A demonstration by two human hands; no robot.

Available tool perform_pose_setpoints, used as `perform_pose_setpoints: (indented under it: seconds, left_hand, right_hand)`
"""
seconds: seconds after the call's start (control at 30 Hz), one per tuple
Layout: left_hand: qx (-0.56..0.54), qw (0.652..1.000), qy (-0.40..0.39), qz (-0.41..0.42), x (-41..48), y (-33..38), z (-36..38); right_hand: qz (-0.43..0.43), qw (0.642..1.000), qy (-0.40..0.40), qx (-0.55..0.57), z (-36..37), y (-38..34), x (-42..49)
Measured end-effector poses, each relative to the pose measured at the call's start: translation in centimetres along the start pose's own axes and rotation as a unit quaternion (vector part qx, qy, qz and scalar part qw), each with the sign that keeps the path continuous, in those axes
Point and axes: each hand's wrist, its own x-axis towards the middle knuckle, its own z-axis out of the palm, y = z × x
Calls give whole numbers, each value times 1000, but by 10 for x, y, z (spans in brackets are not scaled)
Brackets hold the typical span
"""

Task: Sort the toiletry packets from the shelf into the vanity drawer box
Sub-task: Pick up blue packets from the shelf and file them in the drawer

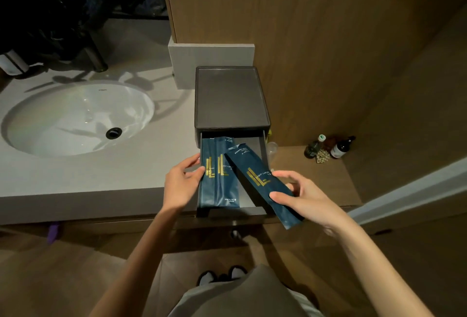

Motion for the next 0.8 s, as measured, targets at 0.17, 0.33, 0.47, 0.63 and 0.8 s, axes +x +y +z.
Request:
perform_pose_setpoints:
  seconds: [0.17, 0.33, 0.47, 0.63, 0.8]
  left_hand:
    - [4, 1000, 5, 2, 3, -4, 2]
    - [6, 1000, -7, 0, 3, -5, -1]
    - [3, 1000, -13, -2, 2, -1, -2]
    - [9, 1000, -19, 4, 3, -2, -4]
    - [22, 999, -17, 16, 3, -4, -6]
  right_hand:
    - [-11, 998, 67, -12, 21, 1, 43]
    - [-44, 988, 134, -60, 51, -4, 72]
    - [-46, 987, 123, -91, 73, -1, 81]
    - [-17, 988, 110, -103, 80, 3, 88]
    - [-16, 994, 82, -71, 84, 3, 88]
